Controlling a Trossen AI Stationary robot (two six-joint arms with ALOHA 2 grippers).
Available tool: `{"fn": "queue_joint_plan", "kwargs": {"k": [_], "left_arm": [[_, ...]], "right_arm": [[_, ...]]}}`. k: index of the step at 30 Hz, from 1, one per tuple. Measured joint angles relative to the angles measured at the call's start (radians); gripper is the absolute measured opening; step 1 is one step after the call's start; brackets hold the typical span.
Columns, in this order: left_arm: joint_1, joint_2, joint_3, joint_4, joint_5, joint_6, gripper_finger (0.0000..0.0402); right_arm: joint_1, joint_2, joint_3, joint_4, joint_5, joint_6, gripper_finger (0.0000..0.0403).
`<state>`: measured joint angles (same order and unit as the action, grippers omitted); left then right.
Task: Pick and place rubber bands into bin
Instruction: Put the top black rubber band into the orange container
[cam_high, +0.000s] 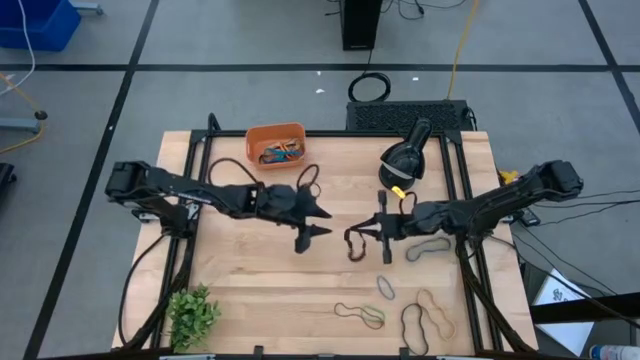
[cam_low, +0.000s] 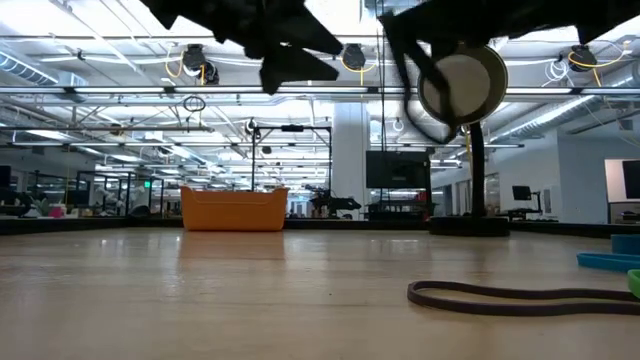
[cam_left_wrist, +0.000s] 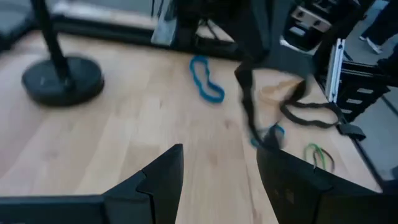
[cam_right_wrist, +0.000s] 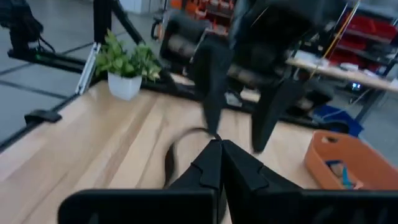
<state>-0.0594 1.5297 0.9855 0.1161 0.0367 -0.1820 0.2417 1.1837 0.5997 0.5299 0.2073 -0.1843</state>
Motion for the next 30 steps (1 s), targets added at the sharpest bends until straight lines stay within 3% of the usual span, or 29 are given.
{"fn": "queue_joint_plan", "kwargs": {"k": [7, 12, 16, 30], "left_arm": [[-0.029, 0.121, -0.002, 0.24, -0.009, 0.118, 0.0209], [-0.027, 0.214, 0.001, 0.434, 0.08, 0.122, 0.0209], [-0.027, 0.263, 0.0, 0.523, 0.144, 0.081, 0.0209], [-0.027, 0.318, 0.0, 0.753, 0.139, 0.082, 0.0209]], "right_arm": [[0.01, -0.019, 0.0, 0.027, -0.065, -0.022, 0.0], [0.009, -0.018, 0.0, 0.026, -0.079, -0.021, 0.0], [0.009, -0.018, 0.0, 0.026, -0.08, -0.02, 0.0], [0.009, 0.036, 0.0, 0.112, -0.079, -0.027, 0.0]]}}
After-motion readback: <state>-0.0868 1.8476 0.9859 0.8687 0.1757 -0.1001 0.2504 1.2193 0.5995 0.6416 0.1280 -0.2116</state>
